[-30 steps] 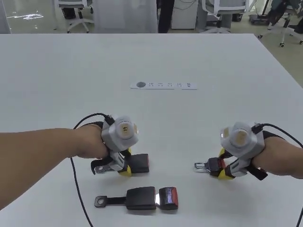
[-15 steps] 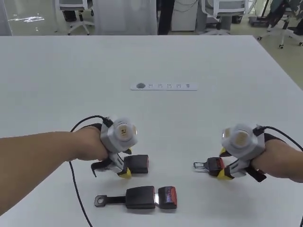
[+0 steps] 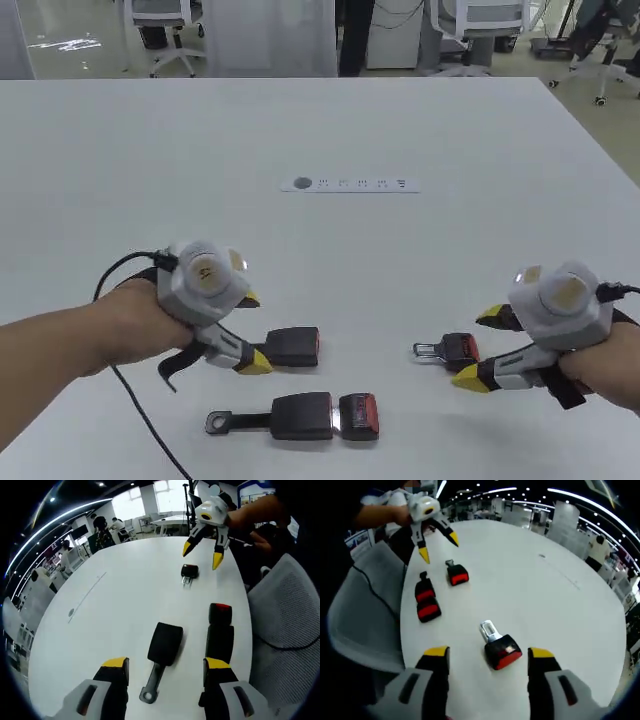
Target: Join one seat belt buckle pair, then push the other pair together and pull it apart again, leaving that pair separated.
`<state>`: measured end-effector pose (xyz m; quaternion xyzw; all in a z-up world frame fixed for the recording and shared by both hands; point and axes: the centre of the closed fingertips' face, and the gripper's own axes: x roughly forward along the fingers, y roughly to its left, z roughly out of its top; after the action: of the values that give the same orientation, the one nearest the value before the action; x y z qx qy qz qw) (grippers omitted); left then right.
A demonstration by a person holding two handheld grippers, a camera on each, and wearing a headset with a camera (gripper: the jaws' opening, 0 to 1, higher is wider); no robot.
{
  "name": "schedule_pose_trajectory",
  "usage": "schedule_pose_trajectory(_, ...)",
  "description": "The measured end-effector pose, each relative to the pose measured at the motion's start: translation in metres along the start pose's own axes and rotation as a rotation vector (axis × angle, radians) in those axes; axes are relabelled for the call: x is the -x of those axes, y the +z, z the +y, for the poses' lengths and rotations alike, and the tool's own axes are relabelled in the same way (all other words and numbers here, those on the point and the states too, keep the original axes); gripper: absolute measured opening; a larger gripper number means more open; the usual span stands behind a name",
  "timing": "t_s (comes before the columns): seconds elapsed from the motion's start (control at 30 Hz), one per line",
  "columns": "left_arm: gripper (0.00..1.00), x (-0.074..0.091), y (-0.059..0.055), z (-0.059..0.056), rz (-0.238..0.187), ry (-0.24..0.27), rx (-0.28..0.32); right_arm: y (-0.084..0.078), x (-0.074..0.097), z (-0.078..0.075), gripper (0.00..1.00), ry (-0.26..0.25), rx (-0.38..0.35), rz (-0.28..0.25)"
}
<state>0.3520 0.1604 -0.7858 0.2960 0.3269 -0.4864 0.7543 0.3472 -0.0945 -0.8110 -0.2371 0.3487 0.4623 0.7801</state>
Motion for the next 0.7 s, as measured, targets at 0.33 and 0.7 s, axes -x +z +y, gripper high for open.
schedule_pose_trajectory(0.33,0.83,0.047,-0.033,-0.034,-0.055,0.031,0.093,-0.001,0.021,0.038,0.78,-0.008,-0.018,-0.083)
schedule_pose_trajectory(0.7,0.98,0.078,-0.051,-0.048,-0.193,0.098,0.251,-0.016,0.041,0.039,0.88,-0.075,-0.068,-0.117)
